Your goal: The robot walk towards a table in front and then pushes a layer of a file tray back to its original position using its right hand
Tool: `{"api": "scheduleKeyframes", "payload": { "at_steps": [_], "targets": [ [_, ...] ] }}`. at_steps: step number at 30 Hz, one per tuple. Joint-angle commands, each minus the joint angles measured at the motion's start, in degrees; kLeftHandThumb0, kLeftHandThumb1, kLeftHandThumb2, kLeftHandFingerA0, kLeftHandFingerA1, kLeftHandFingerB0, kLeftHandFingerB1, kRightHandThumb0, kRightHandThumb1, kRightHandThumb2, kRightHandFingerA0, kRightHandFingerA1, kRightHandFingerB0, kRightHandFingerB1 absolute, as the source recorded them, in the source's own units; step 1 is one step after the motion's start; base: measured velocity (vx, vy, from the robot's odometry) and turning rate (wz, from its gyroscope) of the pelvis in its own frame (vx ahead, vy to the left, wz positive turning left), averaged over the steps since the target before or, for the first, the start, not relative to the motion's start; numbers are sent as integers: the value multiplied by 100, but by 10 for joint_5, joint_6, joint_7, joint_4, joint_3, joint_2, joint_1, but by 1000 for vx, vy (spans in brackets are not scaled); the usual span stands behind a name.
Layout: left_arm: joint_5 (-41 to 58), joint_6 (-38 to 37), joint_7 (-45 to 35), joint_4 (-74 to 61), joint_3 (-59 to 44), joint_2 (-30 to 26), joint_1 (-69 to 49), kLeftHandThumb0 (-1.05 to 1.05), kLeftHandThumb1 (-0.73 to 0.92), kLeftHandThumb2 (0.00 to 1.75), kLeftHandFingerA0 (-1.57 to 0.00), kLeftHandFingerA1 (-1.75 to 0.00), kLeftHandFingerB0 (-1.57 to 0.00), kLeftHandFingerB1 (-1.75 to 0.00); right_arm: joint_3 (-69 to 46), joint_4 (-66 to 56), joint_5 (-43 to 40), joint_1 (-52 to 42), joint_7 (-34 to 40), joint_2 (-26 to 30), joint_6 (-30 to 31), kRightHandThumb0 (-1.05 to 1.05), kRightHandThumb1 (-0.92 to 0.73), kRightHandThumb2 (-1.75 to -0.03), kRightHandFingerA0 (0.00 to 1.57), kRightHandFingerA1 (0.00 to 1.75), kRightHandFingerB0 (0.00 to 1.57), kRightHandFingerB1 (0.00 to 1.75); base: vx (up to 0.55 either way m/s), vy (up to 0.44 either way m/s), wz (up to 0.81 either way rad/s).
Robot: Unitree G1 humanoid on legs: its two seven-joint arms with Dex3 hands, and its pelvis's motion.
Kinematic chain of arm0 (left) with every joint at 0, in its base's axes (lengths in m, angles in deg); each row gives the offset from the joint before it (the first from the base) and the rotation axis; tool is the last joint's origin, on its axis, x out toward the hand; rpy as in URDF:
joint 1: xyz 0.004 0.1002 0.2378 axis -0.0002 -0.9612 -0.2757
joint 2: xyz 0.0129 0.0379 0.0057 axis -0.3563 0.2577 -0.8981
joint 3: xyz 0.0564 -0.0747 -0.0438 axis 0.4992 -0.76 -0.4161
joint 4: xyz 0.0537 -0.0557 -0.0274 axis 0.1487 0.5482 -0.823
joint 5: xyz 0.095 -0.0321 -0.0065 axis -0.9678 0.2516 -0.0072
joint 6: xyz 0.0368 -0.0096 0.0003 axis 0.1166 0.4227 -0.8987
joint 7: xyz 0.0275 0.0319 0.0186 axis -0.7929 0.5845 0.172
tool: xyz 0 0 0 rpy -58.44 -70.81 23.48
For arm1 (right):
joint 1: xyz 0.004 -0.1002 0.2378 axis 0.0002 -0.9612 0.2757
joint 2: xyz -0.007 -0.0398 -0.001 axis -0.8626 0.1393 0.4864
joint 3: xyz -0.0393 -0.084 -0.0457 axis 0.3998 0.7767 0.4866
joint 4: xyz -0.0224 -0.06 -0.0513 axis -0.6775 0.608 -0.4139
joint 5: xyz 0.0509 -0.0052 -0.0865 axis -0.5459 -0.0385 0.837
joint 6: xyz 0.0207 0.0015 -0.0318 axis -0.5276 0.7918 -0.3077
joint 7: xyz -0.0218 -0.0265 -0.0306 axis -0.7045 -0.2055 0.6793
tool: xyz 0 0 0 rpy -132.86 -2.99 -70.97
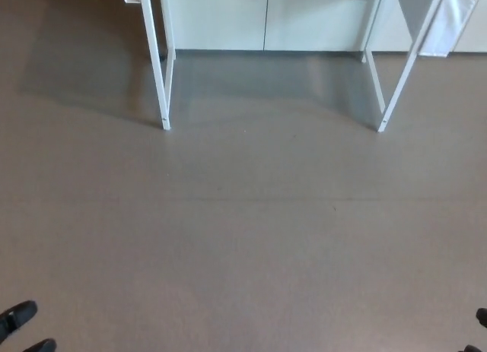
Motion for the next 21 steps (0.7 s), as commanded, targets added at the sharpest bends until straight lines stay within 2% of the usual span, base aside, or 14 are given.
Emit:
{"api": "scheduleKeyframes", "payload": {
  "at_steps": [1, 10, 17, 18, 19, 20, 21],
  "targets": [
    [1, -7, -10, -6, 2, -5, -31, -22, 50, 60, -49, -44, -43, -39, 0, -1, -4, -34, -8, 3, -15, -32, -43, -66, 59, 57, 39, 47, 235, 12, 10],
    [-4, -33, -25, -5, 10, -5, -90, -24, 52, 63, -49, -45, -42, -40, 9, 0, 0, -98, -22, 2, -43, -33, -47, -66, 53, 55, 39, 46, 277, -107, 6],
    [-9, -38, -11, 6, 10, -6, -95, -22, 49, 60, -49, -43, -43, -39, 15, 29, 6, -105, -29, 4, -86, -41, -42, -72, 57, 60, 39, 51, 246, -38, -7],
    [-11, -42, -7, 19, 9, -7, -88, -19, 49, 58, -52, -43, -44, -39, 13, 42, 1, -99, -33, 2, -96, -36, -51, -55, 64, 55, 48, 44, 105, 104, -6],
    [-12, -45, -5, 25, 9, -7, -85, -19, 49, 58, -52, -43, -44, -39, 12, 49, -1, -97, -35, 2, -102, -36, -51, -55, 64, 55, 48, 44, 141, 125, -10],
    [-11, -48, -7, 33, 8, -8, -80, -19, 48, 57, -53, -43, -45, -39, 11, 49, -5, -93, -36, 2, -95, -42, -41, -73, 59, 63, 43, 53, 215, 177, -18],
    [-10, -50, -9, 37, 8, -9, -78, -19, 47, 57, -53, -44, -44, -39, 11, 56, -5, -90, -36, 2, -99, -42, -41, -73, 59, 62, 43, 52, 263, 213, -20]
  ]
}}
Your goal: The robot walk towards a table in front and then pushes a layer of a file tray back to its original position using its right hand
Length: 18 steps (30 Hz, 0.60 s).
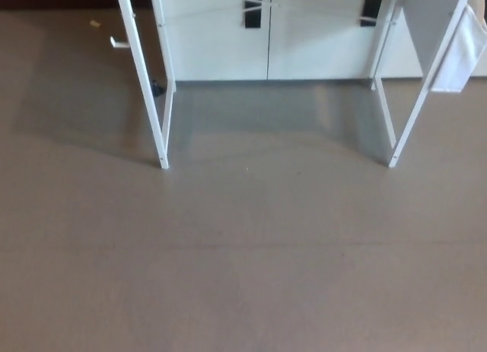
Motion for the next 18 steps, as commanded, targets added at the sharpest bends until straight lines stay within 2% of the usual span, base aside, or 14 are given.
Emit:
{"api": "scheduleKeyframes", "payload": {
  "at_steps": [1, 2, 3, 4, 5, 8, 9, 12, 13, 14, 15, 16, 17, 18],
  "targets": [
    [-5, -25, 4, 26, -4, -13, 18, -19, 47, 57, -53, -44, -44, -39, -3, 28, -5, 15, -12, 3, -41, -42, -41, -73, 59, 62, 43, 52, 284, 212, 53],
    [-5, -25, 5, 27, -3, -14, 20, -20, 46, 58, -53, -44, -44, -39, -3, 33, -4, 17, -12, 4, -44, -37, -51, -55, 63, 54, 48, 43, 200, 153, -34],
    [-5, -26, 6, 28, -3, -14, 21, -20, 46, 58, -53, -44, -44, -39, -2, 36, -3, 19, -12, 4, -46, -37, -51, -55, 63, 54, 48, 43, 187, 127, -47],
    [-6, -25, 10, 23, -2, -13, 18, -22, 45, 58, -55, -45, -45, -40, -4, 50, -6, 24, -18, 5, -57, -43, -40, -73, 60, 64, 43, 53, 241, 148, -35],
    [-8, -29, 8, 23, -1, -14, 17, -23, 45, 59, -55, -45, -45, -40, -4, 51, -4, 24, -16, 5, -58, -44, -41, -74, 59, 62, 42, 52, 255, 145, -1],
    [-9, -31, 12, 20, 2, -16, 18, -22, 45, 59, -56, -45, -46, -40, -2, 51, -3, 25, -13, 4, -60, -43, -41, -73, 60, 63, 42, 53, 226, 111, 2],
    [-10, -30, 11, 18, 3, -17, 19, -24, 46, 59, -53, -45, -45, -40, 0, 39, -1, 22, -8, 3, -56, -35, -53, -56, 64, 55, 46, 43, 232, 69, 3],
    [-4, -26, 7, 14, 3, -17, 20, -24, 46, 59, -54, -46, -45, -41, 3, 51, 3, 26, -13, 8, -69, -37, -53, -55, 62, 55, 45, 43, 253, 22, 11],
    [-5, -25, 10, 12, 4, -17, 22, -23, 46, 59, -54, -45, -46, -41, 1, 62, 1, 32, -16, 8, -76, -44, -42, -74, 56, 62, 39, 52, 144, -20, 17],
    [-5, -25, 10, 10, 4, -17, 22, -23, 46, 59, -54, -45, -46, -41, 1, 65, 0, 34, -15, 7, -78, -38, -52, -55, 63, 54, 46, 43, 266, -77, 13],
    [-5, -25, 10, 9, 4, -17, 21, -23, 46, 59, -54, -45, -46, -41, 1, 65, 0, 34, -14, 7, -78, -38, -52, -55, 63, 54, 46, 43, 312, -94, 16],
    [-3, -24, 11, 9, 4, -17, 20, -24, 46, 60, -54, -46, -47, -41, 0, 62, -2, 32, -13, 5, -76, -44, -41, -74, 59, 63, 40, 53, 367, -144, 31],
    [-3, -24, 10, 9, 4, -17, 20, -24, 46, 60, -54, -46, -47, -41, 0, 60, -1, 31, -12, 5, -77, -37, -52, -55, 66, 56, 46, 44, 420, -141, -29],
    [-3, -23, 9, 8, 4, -17, 19, -24, 46, 60, -54, -46, -47, -41, 1, 59, 2, 30, -9, 5, -80, -37, -52, -55, 66, 56, 46, 44, 513, -153, 70]
  ]
}}
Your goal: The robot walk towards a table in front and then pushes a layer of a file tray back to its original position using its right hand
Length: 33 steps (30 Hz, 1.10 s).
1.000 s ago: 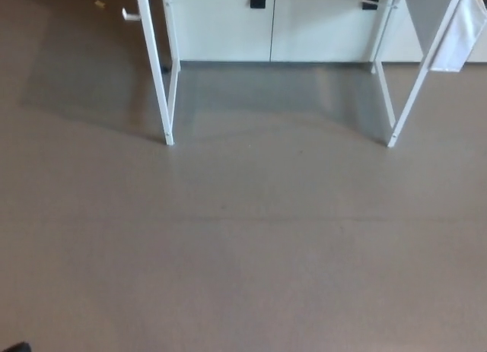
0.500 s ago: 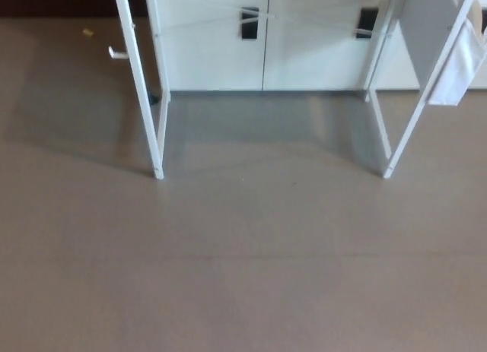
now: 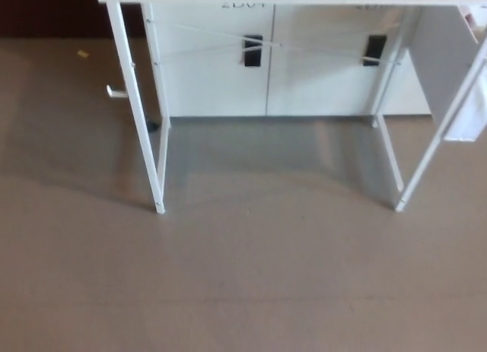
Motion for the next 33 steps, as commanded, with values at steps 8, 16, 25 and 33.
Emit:
{"api": "scheduleKeyframes", "payload": {
  "at_steps": [8, 16, 25, 33],
  "targets": [
    [-5, -8, 3, -11, 6, -4, -1, -27, 44, 61, -55, -47, -46, -42, -4, 5, -5, 7, 5, 12, -14, -42, -41, -72, 59, 62, 42, 52, 372, -93, 1],
    [-3, 0, 6, -11, 7, -7, 1, -25, 44, 60, -59, -47, -45, -42, 2, 6, 2, 7, 7, 15, -19, -37, -52, -55, 65, 54, 46, 42, 360, 147, -17],
    [-4, -4, 9, -4, 9, -8, 3, -24, 45, 60, -60, -48, -47, -42, 17, 5, 22, 2, 21, 20, -30, -44, -42, -74, 59, 62, 39, 52, 260, 21, 9],
    [-10, -5, 18, -16, 13, -9, 0, -25, 46, 61, -61, -48, -47, -43, 17, -3, 13, 2, 21, 16, -25, -44, -42, -74, 60, 63, 40, 52, 258, -182, 21]
  ]
}}
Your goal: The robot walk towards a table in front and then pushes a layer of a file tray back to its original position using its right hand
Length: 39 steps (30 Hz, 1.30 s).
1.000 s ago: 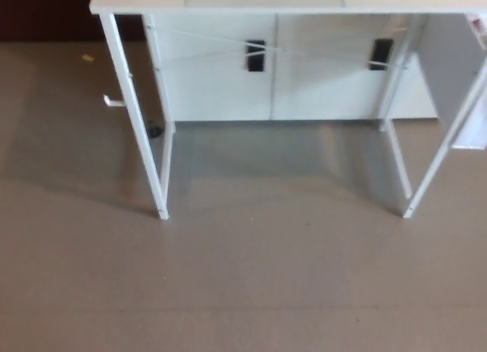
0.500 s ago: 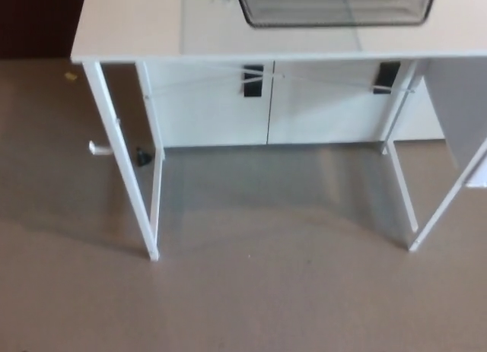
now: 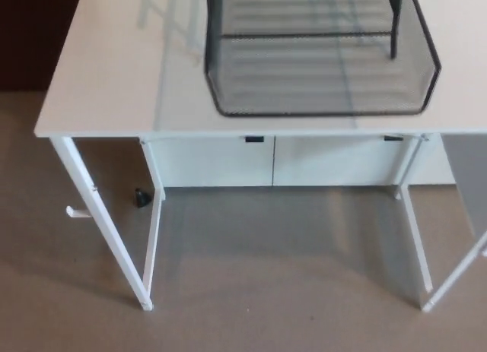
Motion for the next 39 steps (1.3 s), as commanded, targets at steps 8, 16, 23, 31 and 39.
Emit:
{"api": "scheduleKeyframes", "payload": {
  "at_steps": [8, 16, 23, 31, 39],
  "targets": [
    [-5, 2, 4, -12, 1, -8, -10, -25, 47, 62, -59, -48, -46, -43, 2, 4, 3, -4, 3, 4, -14, -37, -53, -55, 66, 54, 46, 42, 201, -14, -9],
    [-5, 8, 10, -8, 0, -12, -2, -28, 43, 61, -62, -49, -47, -43, -2, -15, -12, -1, -1, -3, 22, -38, -44, -71, 58, 62, 40, 52, 236, 172, 1],
    [-10, -1, 13, -4, 1, -15, -1, -23, 48, 54, -71, -45, -52, -39, 4, -14, -2, 0, 9, -3, 22, -38, -43, -71, 59, 62, 41, 51, 98, -38, 9],
    [-12, 0, 13, -6, 3, -18, 3, -23, 47, 54, -69, -45, -52, -39, 8, -8, 5, 9, 17, 0, 22, -38, -44, -70, 61, 61, 39, 49, 74, -267, 10],
    [-11, 4, 19, -6, 2, -18, 5, -19, 47, 54, -73, -45, -54, -39, 10, -9, 6, 10, 20, -1, 21, -38, -45, -71, 60, 61, 40, 50, 36, 42, -3]
  ]
}}
